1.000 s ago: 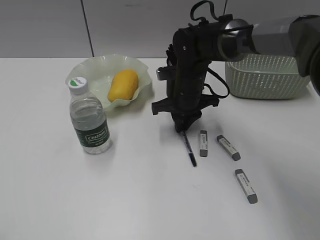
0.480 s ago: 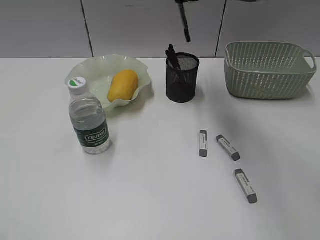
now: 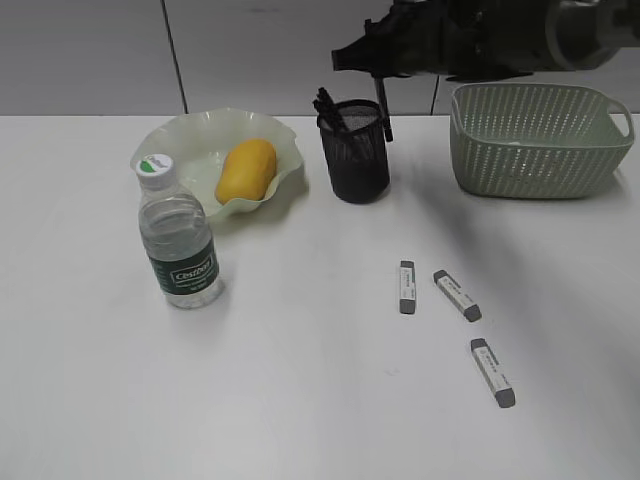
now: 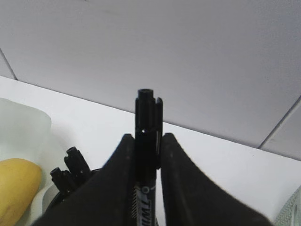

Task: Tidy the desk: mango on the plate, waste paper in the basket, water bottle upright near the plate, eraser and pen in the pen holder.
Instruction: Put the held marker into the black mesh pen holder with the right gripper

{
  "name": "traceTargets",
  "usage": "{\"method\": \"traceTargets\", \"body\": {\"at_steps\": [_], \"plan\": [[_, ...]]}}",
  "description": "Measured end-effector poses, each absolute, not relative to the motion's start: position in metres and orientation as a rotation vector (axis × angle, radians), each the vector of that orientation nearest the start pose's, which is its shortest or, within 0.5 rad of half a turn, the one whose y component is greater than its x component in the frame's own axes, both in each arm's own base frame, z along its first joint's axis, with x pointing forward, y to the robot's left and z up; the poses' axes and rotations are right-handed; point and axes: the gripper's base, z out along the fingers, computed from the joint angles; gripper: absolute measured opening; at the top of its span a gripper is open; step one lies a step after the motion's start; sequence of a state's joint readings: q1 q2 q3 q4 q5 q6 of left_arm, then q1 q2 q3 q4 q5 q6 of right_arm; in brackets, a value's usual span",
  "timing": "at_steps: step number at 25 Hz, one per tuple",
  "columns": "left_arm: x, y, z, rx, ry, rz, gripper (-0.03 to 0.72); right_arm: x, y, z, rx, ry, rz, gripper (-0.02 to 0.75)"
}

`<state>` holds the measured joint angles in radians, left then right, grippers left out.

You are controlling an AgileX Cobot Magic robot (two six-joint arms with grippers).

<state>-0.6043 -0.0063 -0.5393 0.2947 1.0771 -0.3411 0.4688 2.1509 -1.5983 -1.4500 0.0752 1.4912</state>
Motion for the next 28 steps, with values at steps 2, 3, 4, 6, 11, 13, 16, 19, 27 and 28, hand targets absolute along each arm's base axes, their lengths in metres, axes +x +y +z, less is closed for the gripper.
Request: {"method": "traceTargets", "body": {"at_steps": [2, 3, 4, 6, 11, 13, 16, 19, 27, 28], "plan": [[0.002, 0.027, 0.289, 0.237, 1.977, -0.262, 0.26, 0.451, 0.221, 0.204, -0.388, 2.015, 0.247, 0.134], [0.002, 0.027, 0.289, 0.237, 1.977, -0.262, 0.258, 0.452, 0.221, 0.206, -0.383, 2.009, 0.247, 0.134], [0.002, 0.027, 0.289, 0.237, 1.977, -0.262, 0.255, 0.452, 0.221, 0.208, -0.381, 2.002, 0.242, 0.134], [0.002, 0.027, 0.289, 0.237, 1.977, -0.262, 0.255, 0.453, 0.219, 0.217, -0.369, 1.984, 0.209, 0.134], [0.002, 0.027, 0.289, 0.237, 1.977, -0.263, 0.255, 0.452, 0.216, 0.242, -0.385, 1.915, 0.165, 0.134], [0.002, 0.027, 0.289, 0.237, 1.977, -0.263, 0.255, 0.453, 0.218, 0.242, -0.405, 1.908, 0.186, 0.134], [0.002, 0.027, 0.289, 0.237, 1.977, -0.263, 0.255, 0.455, 0.226, 0.225, -0.457, 1.932, 0.244, 0.134], [0.002, 0.027, 0.289, 0.237, 1.977, -0.263, 0.255, 0.458, 0.231, 0.2, -0.489, 1.977, 0.27, 0.134], [0.002, 0.027, 0.289, 0.237, 1.977, -0.263, 0.255, 0.458, 0.234, 0.187, -0.483, 2.006, 0.307, 0.419], [0.002, 0.027, 0.289, 0.237, 1.977, -0.263, 0.255, 0.458, 0.233, 0.19, -0.478, 2.0, 0.303, 0.486]]}}
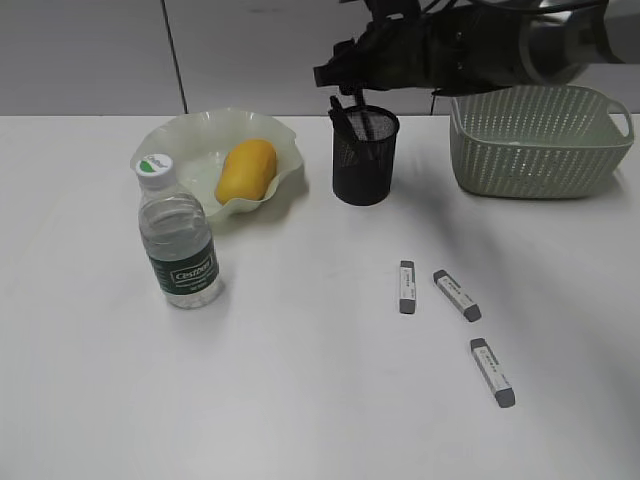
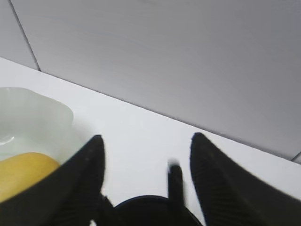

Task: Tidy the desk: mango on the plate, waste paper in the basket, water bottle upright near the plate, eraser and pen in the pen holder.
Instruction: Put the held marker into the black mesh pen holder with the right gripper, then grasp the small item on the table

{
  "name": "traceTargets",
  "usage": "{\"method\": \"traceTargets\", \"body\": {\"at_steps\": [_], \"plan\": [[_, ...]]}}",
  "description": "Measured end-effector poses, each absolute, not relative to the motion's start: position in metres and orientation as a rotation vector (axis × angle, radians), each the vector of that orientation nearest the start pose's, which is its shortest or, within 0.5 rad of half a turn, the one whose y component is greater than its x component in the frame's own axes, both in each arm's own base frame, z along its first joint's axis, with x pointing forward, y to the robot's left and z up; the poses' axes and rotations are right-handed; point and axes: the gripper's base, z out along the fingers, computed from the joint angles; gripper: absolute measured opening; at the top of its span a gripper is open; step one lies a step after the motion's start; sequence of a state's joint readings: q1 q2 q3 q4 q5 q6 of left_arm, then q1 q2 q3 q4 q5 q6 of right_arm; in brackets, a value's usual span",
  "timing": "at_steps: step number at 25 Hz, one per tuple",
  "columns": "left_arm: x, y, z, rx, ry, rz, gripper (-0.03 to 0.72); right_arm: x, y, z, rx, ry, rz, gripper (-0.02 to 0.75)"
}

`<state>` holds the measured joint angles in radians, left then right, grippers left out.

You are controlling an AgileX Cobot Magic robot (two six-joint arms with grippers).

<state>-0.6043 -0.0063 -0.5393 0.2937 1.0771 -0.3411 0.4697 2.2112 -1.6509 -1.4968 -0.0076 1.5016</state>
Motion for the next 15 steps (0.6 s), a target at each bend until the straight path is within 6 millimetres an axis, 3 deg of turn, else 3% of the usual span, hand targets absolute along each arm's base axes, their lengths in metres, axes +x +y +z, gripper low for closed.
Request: {"method": "traceTargets", "body": {"at_steps": [3, 5, 7, 9, 12, 15], "plan": [[0.002, 0.027, 0.289, 0.237, 1.977, -0.263, 0.255, 0.453, 0.229, 0.219, -0.447, 1.954, 0.294, 0.575], [0.002, 0.027, 0.289, 0.237, 1.977, -0.263, 0.255, 0.44, 0.22, 0.258, -0.422, 1.893, 0.275, 0.57], [0.002, 0.027, 0.289, 0.237, 1.977, -0.263, 0.255, 0.414, 0.205, 0.297, -0.413, 1.837, 0.255, 0.547], [0.002, 0.027, 0.289, 0.237, 1.977, -0.263, 0.255, 0.374, 0.182, 0.338, -0.399, 1.779, 0.231, 0.522], [0.002, 0.027, 0.289, 0.237, 1.977, -0.263, 0.255, 0.306, 0.139, 0.357, -0.361, 1.798, 0.133, 0.487], [0.002, 0.027, 0.289, 0.237, 1.977, -0.263, 0.255, 0.246, 0.096, 0.343, -0.366, 1.97, -0.043, 0.477]]}}
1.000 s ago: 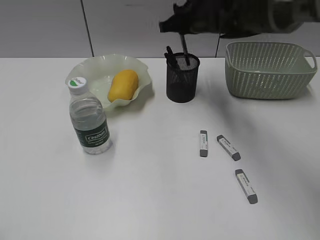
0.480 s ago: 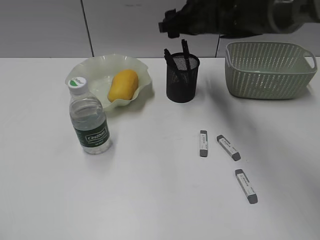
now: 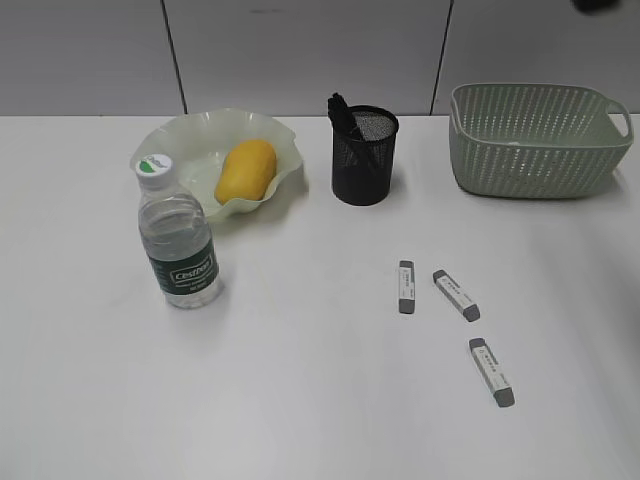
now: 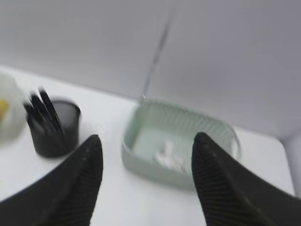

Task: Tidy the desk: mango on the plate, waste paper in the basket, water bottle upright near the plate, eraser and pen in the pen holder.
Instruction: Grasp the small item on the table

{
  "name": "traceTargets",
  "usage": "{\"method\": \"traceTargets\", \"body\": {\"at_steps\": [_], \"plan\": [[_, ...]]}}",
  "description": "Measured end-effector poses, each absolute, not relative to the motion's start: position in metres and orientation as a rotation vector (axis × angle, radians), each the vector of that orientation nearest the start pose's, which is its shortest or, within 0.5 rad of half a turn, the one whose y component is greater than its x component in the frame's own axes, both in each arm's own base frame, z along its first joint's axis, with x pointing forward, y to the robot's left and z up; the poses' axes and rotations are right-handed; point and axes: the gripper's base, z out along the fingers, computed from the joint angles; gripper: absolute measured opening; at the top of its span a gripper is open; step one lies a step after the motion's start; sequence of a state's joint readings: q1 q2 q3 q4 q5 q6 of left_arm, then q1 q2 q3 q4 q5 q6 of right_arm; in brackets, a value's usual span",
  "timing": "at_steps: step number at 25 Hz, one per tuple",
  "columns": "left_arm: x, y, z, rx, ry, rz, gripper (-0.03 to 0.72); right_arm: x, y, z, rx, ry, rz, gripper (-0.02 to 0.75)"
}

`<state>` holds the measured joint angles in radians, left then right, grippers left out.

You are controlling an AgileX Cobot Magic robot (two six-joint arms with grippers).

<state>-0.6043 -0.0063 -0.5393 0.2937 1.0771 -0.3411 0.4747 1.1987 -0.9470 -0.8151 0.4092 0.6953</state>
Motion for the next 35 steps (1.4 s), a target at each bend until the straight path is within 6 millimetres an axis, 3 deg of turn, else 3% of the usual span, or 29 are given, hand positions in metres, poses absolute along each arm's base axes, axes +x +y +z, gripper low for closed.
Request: {"method": "traceTargets", "body": {"at_steps": [3, 6, 11, 14, 20, 22, 25, 28, 30, 33, 35], "plan": [[0.002, 0.027, 0.289, 0.237, 1.977, -0.263, 0.255, 0.191, 0.065, 0.335, -0.379, 2.236, -0.14, 0.475], [0.002, 0.027, 0.29, 0.237, 1.976, -0.263, 0.255, 0.133, 0.041, 0.339, -0.332, 2.423, -0.083, 0.474], [0.014, 0.018, 0.291, 0.286, 2.041, -0.222, 0.255, 0.046, 0.009, 0.346, -0.259, 2.311, 0.171, 0.433], [0.034, 0.0, 0.299, 0.39, 2.094, -0.2, 0.255, 0.018, -0.004, 0.328, -0.25, 2.234, 0.217, 0.416], [0.11, -0.066, 0.329, 0.602, 2.148, -0.223, 0.255, -0.002, -0.012, 0.287, -0.26, 2.2, 0.242, 0.412], [0.147, -0.103, 0.328, 0.714, 2.181, -0.234, 0.255, -0.004, -0.013, 0.283, -0.273, 2.17, 0.246, 0.412], [0.184, -0.166, 0.327, 0.873, 2.17, -0.269, 0.255, -0.001, -0.012, 0.283, -0.28, 2.114, 0.251, 0.412], [0.216, -0.234, 0.31, 0.949, 2.22, -0.303, 0.276, 0.003, -0.009, 0.281, -0.284, 2.073, 0.261, 0.41], [0.241, -0.272, 0.289, 0.9, 2.296, -0.329, 0.325, 0.004, -0.009, 0.282, -0.284, 2.064, 0.263, 0.404], [0.274, -0.31, 0.261, 0.799, 2.386, -0.364, 0.433, 0.005, -0.009, 0.281, -0.284, 2.061, 0.263, 0.383], [0.291, -0.33, 0.243, 0.738, 2.438, -0.392, 0.464, 0.005, -0.009, 0.281, -0.284, 2.06, 0.261, 0.365]]}}
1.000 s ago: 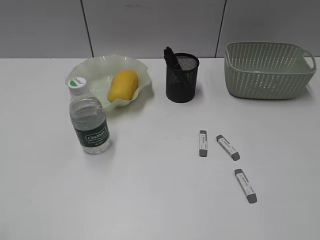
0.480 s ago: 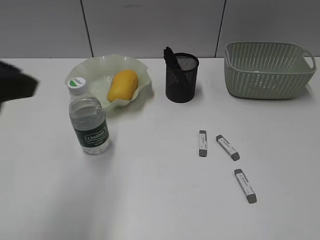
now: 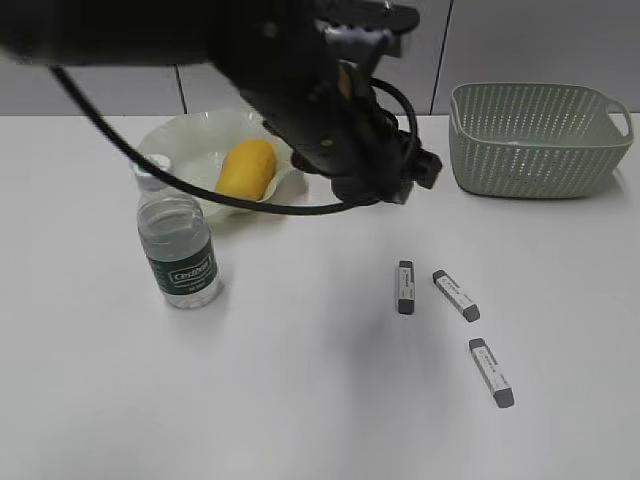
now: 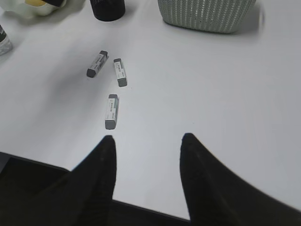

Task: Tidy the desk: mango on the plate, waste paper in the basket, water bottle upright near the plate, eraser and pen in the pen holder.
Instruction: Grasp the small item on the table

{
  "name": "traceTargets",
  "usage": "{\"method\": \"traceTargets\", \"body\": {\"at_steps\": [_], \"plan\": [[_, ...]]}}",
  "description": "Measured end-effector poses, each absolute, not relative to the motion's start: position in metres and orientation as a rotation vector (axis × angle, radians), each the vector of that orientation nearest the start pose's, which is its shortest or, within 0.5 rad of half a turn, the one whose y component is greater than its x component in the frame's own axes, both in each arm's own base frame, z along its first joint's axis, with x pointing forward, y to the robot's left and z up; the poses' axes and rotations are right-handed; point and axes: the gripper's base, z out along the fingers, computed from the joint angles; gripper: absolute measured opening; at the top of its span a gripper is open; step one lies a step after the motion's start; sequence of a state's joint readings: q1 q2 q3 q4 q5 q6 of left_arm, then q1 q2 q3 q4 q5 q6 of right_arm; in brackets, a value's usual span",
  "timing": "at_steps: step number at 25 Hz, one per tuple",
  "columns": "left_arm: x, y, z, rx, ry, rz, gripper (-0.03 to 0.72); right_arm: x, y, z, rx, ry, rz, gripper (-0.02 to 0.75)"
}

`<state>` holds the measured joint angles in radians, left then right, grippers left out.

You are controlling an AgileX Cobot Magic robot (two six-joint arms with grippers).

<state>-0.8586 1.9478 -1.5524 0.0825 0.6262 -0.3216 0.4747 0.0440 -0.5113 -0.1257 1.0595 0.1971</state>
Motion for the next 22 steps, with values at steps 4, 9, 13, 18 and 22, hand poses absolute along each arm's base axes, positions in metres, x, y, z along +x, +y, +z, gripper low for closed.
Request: {"method": "traceTargets", "body": {"at_steps": [4, 9, 13, 18, 22], "plan": [[0.315, -0.358, 0.199, 0.642, 2.557, -0.381, 0.477, 0.005, -0.009, 0.281, -0.285, 2.059, 0.258, 0.347], [0.329, -0.374, 0.141, 0.556, 2.704, -0.308, 0.445, 0.005, -0.009, 0.281, -0.285, 2.058, 0.256, 0.333], [0.333, -0.378, 0.118, 0.501, 2.761, -0.285, 0.433, 0.005, -0.009, 0.281, -0.285, 2.058, 0.255, 0.332], [0.333, -0.381, 0.114, 0.521, 2.738, -0.248, 0.419, 0.005, -0.009, 0.281, -0.285, 2.056, 0.256, 0.332], [0.328, -0.385, 0.111, 0.586, 2.706, -0.18, 0.324, 0.005, -0.009, 0.281, -0.285, 2.055, 0.255, 0.33]]}}
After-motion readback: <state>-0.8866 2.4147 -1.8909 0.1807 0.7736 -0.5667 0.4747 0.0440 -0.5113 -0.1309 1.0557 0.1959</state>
